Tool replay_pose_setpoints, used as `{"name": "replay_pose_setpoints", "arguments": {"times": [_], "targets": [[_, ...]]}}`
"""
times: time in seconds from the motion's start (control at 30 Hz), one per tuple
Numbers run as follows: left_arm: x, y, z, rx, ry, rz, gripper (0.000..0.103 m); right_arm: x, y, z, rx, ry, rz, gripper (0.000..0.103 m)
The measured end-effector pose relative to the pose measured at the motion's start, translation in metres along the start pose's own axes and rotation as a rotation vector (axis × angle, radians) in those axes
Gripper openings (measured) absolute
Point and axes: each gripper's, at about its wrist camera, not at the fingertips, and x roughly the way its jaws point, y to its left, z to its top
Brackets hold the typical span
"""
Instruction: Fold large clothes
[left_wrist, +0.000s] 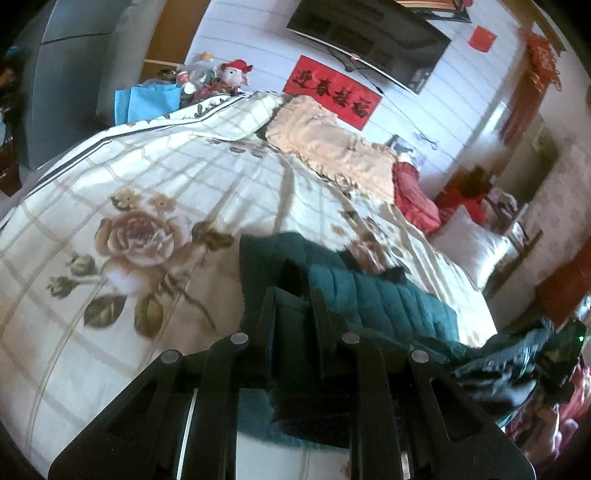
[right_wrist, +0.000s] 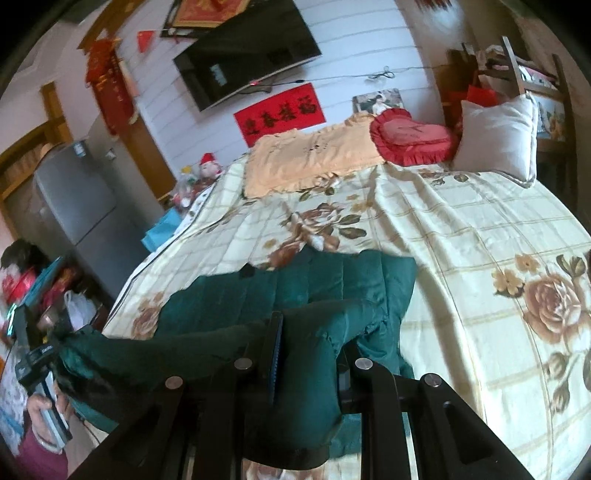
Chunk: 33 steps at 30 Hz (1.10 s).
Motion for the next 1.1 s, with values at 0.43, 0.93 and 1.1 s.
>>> {"name": "replay_pose_setpoints", "arguments": {"times": [0.43, 0.93, 1.1], "targets": [[0.119, 0.003, 0.048, -0.022, -0.010, 0.195, 0.015, 0.114, -0.036, 0.046, 0.106, 0.063, -0.137, 0.019], [0.134, 0.048, 0.062, -0.174, 0.024, 0.167, 0.036, 0.147, -0.050, 0.049, 0.169, 0.049, -0.108, 0.046], [0.089, 0.039, 0.070, -0.160, -0.080, 0.130, 0.068, 0.109, -0.036, 0.056, 0.121, -0.046, -0.121, 0.078]]}}
